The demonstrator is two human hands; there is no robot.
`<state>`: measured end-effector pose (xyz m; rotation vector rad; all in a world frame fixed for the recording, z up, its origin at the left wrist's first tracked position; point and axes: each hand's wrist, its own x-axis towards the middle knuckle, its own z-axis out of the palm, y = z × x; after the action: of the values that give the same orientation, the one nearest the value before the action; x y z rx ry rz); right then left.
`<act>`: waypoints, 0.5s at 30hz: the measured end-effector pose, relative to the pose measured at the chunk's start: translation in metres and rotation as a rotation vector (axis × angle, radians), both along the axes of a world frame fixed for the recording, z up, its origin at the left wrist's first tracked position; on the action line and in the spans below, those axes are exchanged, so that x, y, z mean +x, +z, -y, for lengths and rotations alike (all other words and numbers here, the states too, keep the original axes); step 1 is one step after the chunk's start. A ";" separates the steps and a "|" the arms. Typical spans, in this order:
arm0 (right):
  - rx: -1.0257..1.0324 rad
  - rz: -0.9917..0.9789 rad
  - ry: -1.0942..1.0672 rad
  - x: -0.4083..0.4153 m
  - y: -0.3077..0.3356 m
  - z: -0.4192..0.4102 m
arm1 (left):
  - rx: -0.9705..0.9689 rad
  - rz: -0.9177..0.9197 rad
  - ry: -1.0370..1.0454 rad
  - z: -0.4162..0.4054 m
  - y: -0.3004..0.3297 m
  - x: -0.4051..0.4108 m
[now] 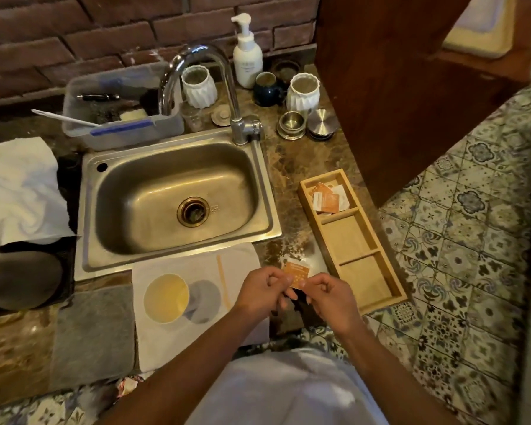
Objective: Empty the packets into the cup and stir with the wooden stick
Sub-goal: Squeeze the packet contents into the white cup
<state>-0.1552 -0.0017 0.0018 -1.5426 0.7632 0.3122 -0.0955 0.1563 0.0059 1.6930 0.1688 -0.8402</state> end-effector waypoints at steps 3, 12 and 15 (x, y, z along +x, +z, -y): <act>-0.054 -0.099 -0.011 0.007 -0.010 0.009 | 0.041 0.000 -0.073 0.015 -0.018 0.010; 0.143 -0.287 0.117 0.023 -0.013 0.018 | 0.268 0.000 -0.122 0.027 -0.056 0.017; 0.089 -0.321 0.138 0.025 -0.021 0.012 | 0.322 0.034 -0.140 0.025 -0.064 0.016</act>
<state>-0.1306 -0.0134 -0.0189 -1.4818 0.8794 0.6995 -0.0798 0.1312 -0.0584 2.0381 0.1702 -0.9242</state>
